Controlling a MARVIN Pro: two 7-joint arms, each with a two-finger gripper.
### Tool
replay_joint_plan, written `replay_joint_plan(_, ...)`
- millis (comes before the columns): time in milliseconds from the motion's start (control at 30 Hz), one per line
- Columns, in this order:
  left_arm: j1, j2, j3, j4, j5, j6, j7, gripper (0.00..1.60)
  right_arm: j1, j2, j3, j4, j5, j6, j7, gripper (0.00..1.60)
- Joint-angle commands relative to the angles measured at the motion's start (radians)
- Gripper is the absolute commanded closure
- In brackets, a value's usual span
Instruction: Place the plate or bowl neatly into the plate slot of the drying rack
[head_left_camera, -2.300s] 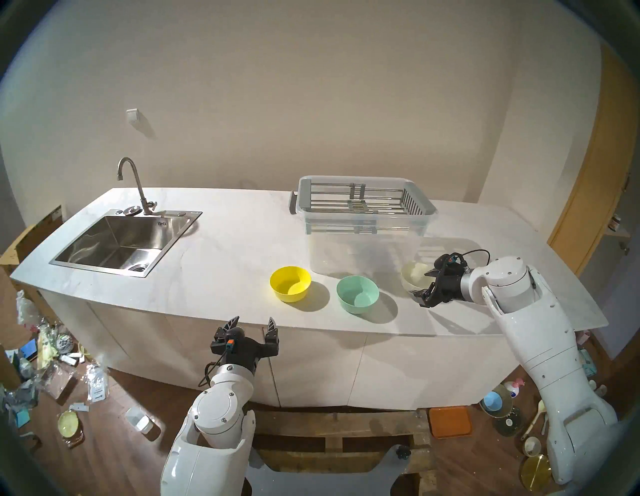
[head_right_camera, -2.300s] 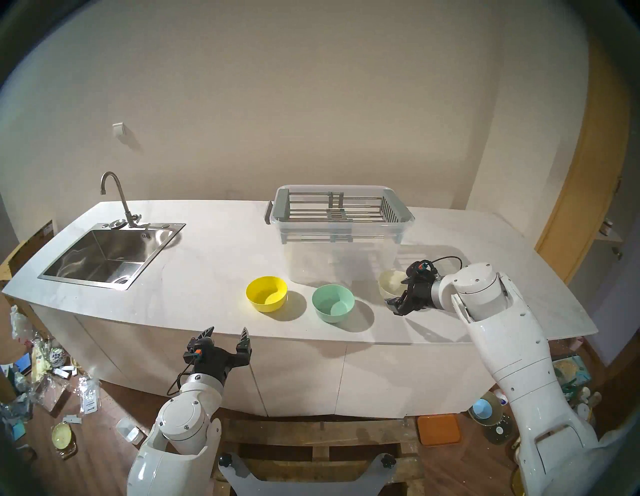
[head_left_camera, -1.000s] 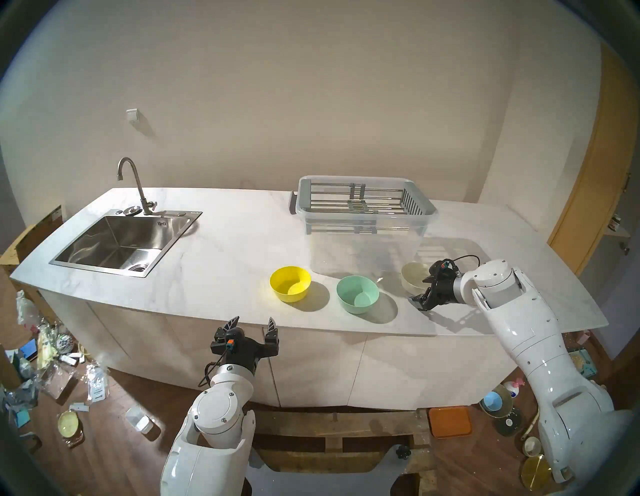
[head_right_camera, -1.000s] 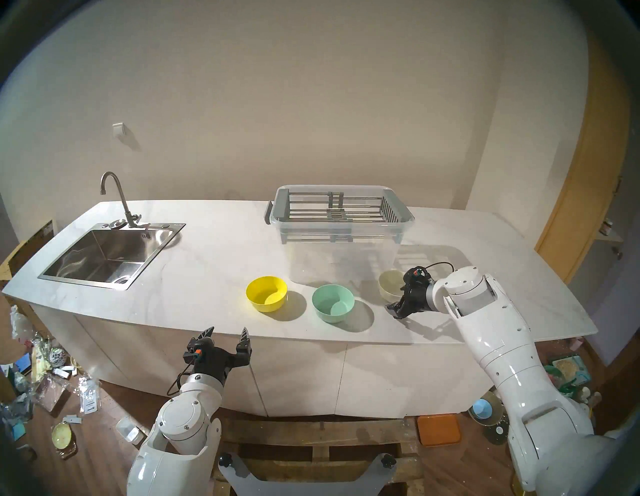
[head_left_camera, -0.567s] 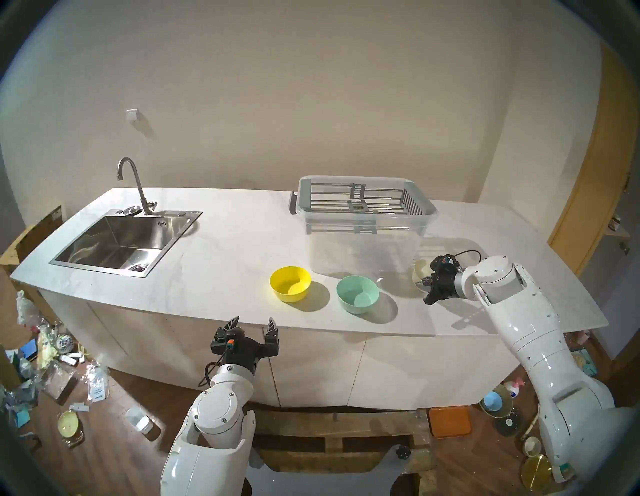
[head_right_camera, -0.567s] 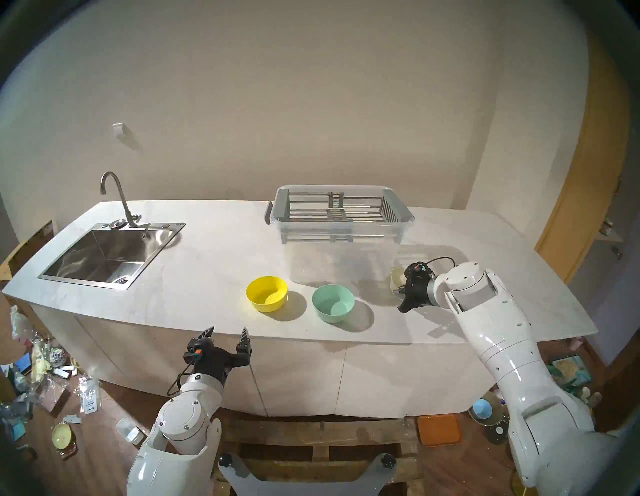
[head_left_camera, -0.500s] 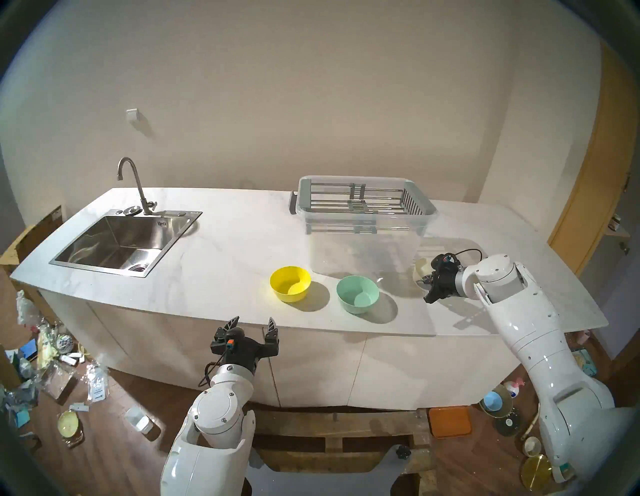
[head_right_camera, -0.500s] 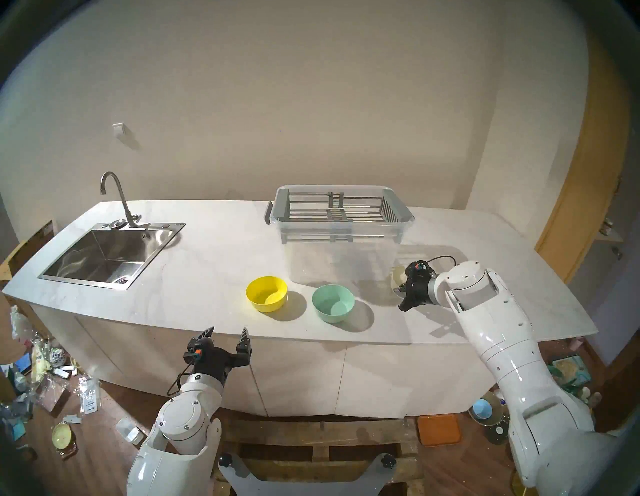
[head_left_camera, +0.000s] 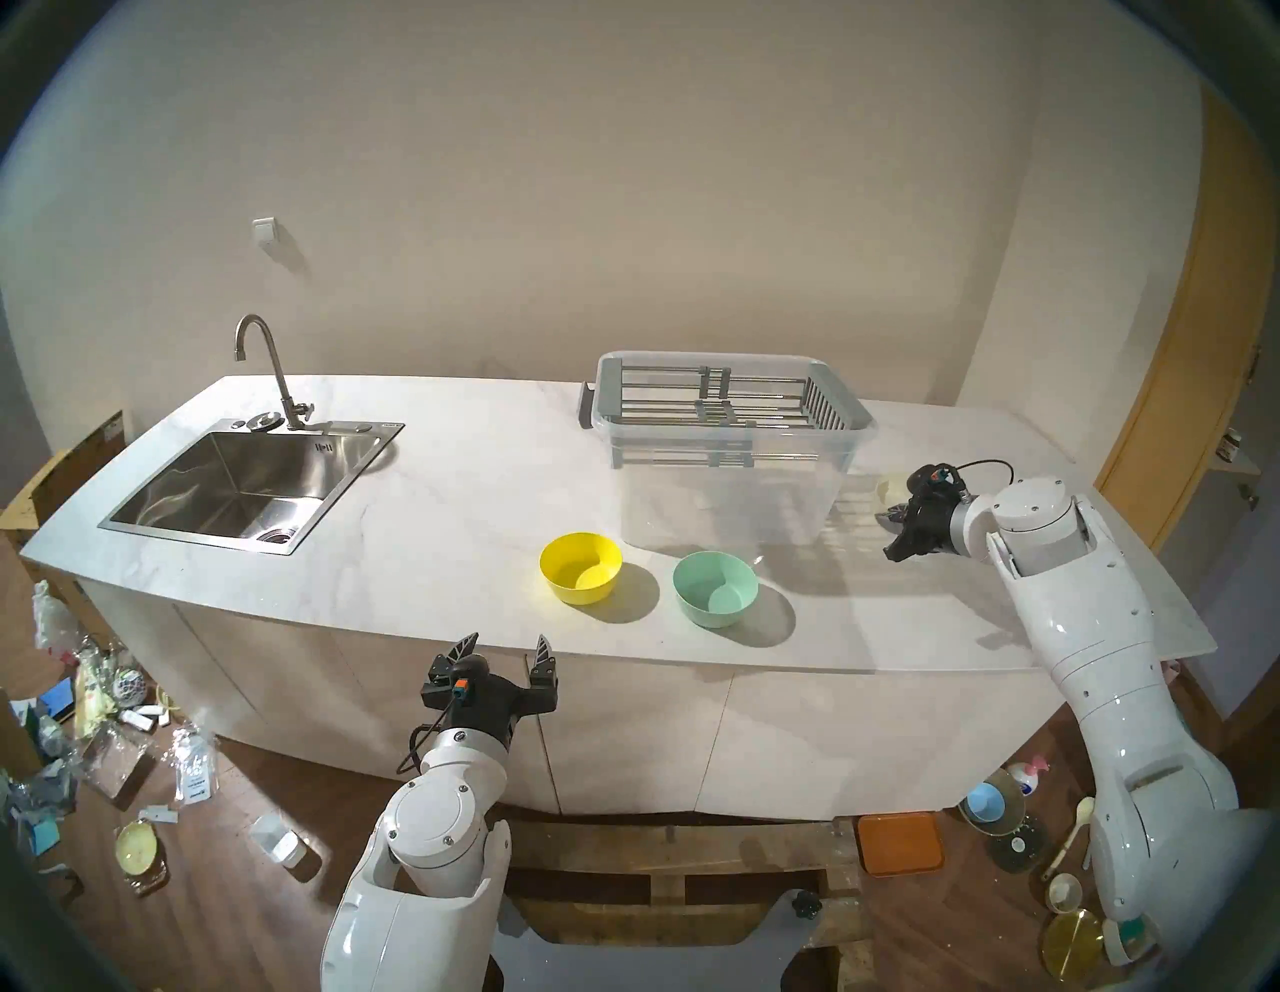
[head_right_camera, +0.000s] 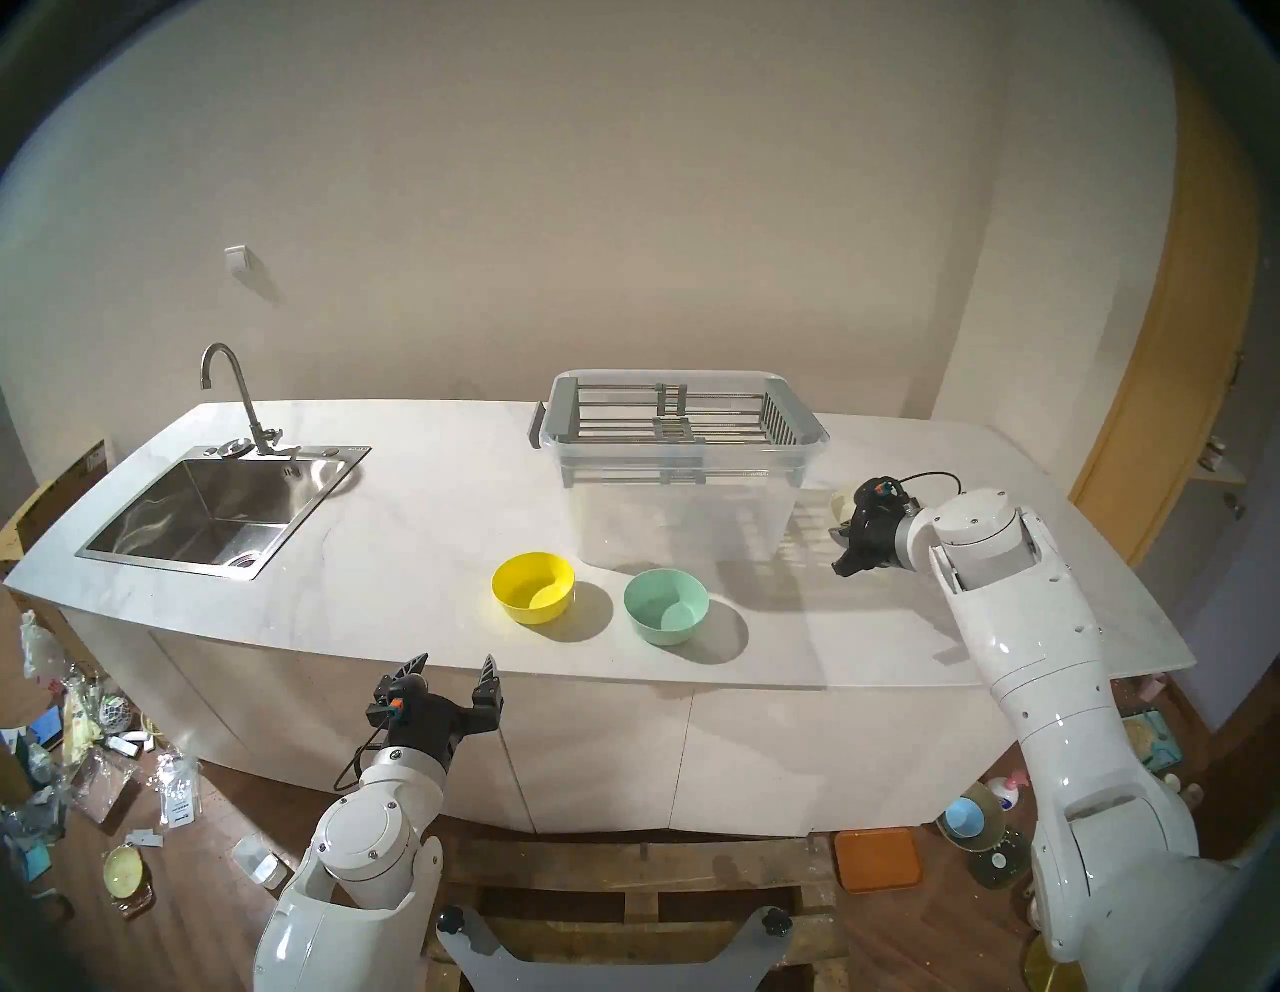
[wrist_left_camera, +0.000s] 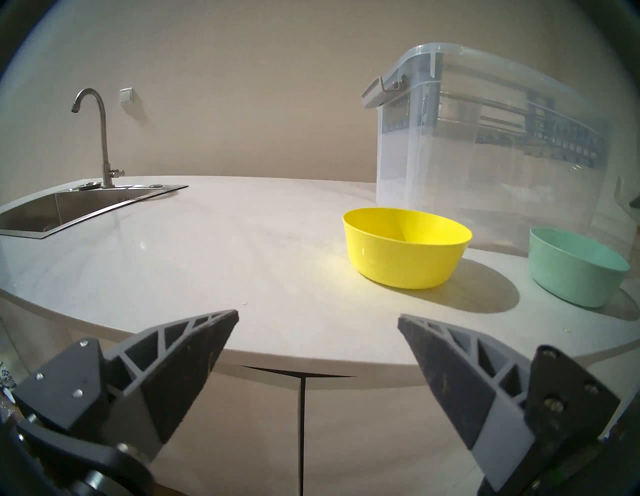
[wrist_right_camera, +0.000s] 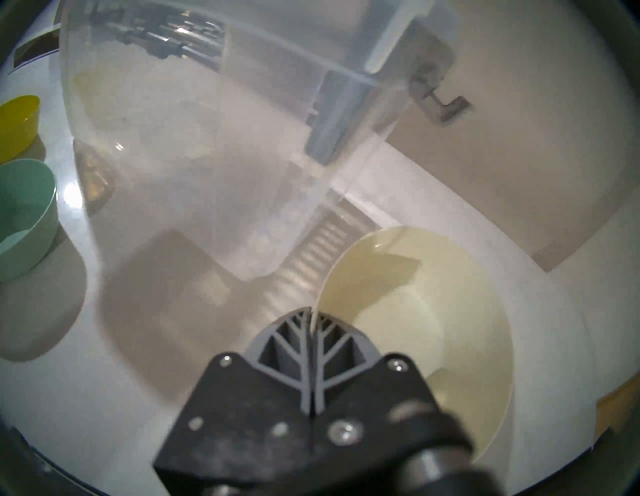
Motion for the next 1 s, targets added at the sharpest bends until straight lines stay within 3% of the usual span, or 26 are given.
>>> replay_joint_plan(0, -0.005, 0.000, 0.003, -0.027, -0.002, -0.006, -0.004, 0.00, 0.038, -0.003, 0.019, -0.049, 0.002, 0.007, -0.018, 1.60)
replay_joint_plan(233, -0.005, 0.000, 0.003, -0.026, -0.002, -0.006, -0.004, 0.00, 0.101, -0.026, 0.006, -0.063, 0.006, 0.027, -0.011, 1.60)
replay_joint_plan(533, -0.005, 0.000, 0.003, -0.028, -0.002, -0.006, -0.004, 0.00, 0.180, -0.010, -0.024, -0.067, -0.031, 0.074, -0.011, 1.60)
replay_joint_plan(967, -0.005, 0.000, 0.003, -0.027, -0.002, -0.006, -0.004, 0.00, 0.202, -0.005, -0.019, -0.121, -0.067, 0.134, -0.030, 1.60)
